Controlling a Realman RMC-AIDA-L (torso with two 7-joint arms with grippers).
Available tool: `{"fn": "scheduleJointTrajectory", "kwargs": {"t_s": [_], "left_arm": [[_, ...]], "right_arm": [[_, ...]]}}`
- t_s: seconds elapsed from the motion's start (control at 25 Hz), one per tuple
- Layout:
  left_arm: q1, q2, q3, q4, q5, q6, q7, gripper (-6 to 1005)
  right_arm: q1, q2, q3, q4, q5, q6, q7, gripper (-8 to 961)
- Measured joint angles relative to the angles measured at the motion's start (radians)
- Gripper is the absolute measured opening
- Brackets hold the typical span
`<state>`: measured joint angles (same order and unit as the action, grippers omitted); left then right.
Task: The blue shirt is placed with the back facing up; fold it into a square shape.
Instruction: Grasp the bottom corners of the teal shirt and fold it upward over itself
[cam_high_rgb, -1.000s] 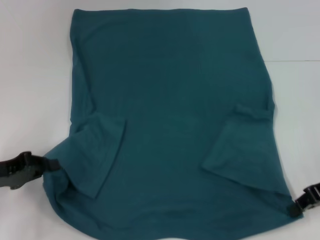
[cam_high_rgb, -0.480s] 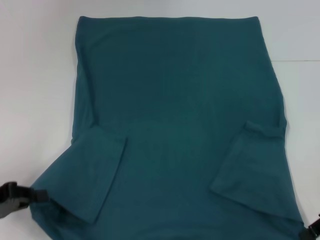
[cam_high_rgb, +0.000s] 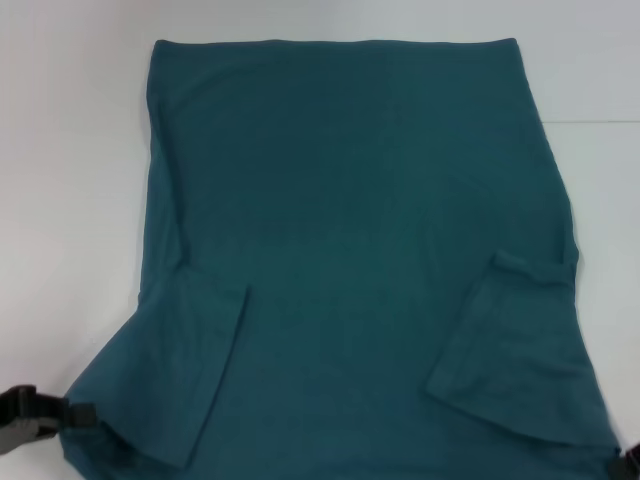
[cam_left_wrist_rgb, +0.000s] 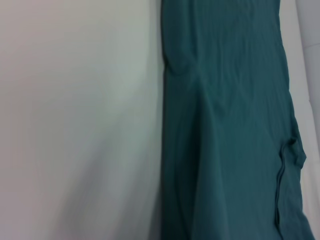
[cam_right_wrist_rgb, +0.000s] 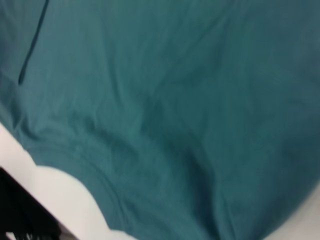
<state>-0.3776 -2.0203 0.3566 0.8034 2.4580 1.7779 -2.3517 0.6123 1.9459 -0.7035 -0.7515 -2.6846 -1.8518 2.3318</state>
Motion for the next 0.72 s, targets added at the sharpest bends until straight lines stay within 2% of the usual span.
{"fn": "scheduleJointTrajectory", "kwargs": {"t_s": [0.32, 0.72], "left_arm": [[-0.042, 0.005, 0.002, -0.015, 0.006, -0.021, 0.001, -2], [0.010, 0.008, -0.011, 0.011, 0.024, -0.014, -0.009, -2]], "right_arm": [[0.013, -0.005, 0.060, 0.006, 0.000, 0.027, -0.017, 35], [0.013, -0.005, 0.061, 0.009, 0.000, 0.023, -0.017, 35]]}}
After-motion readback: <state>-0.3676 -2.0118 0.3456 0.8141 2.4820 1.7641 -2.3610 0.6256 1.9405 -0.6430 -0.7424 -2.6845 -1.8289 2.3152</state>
